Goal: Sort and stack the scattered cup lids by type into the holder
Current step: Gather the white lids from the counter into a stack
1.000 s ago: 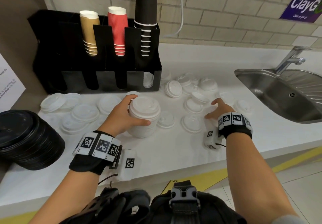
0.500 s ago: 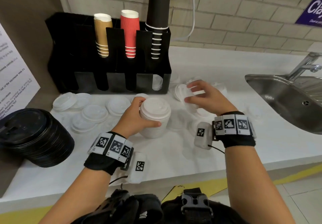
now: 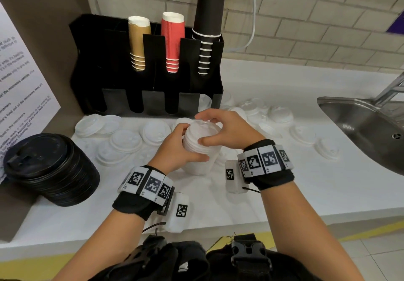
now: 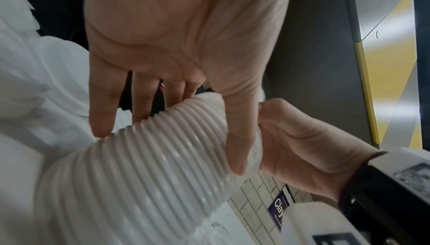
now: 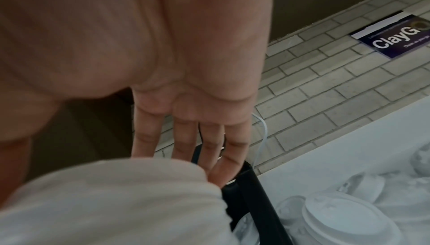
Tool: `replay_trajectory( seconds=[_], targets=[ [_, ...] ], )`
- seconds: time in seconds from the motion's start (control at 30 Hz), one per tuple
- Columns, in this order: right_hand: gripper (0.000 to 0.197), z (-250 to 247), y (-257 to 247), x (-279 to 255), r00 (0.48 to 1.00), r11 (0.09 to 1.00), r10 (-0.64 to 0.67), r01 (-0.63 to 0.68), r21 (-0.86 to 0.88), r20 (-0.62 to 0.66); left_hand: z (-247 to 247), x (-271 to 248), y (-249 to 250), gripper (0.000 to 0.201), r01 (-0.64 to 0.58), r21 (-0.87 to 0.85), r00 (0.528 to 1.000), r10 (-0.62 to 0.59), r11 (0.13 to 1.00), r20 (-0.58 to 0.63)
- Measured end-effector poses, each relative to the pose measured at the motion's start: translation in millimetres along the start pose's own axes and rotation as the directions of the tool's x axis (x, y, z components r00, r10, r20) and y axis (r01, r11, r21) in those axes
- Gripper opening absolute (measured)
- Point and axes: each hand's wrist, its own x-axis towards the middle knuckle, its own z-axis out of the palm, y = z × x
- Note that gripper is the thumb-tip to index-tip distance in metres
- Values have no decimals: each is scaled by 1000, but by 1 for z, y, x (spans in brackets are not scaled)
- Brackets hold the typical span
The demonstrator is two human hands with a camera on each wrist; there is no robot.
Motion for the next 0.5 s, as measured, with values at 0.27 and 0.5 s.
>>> replay_trajectory(
  seconds=[0.27, 0.5],
  targets=[
    [60, 8, 4, 0, 999, 999, -29, 29, -30, -28, 0, 0, 2, 79, 8, 12, 1000, -8, 1000, 0],
    [51, -23, 53, -12, 908, 926, 218, -76, 370, -357, -2, -3, 8, 94, -32, 8, 999, 32, 999, 29]
  ],
)
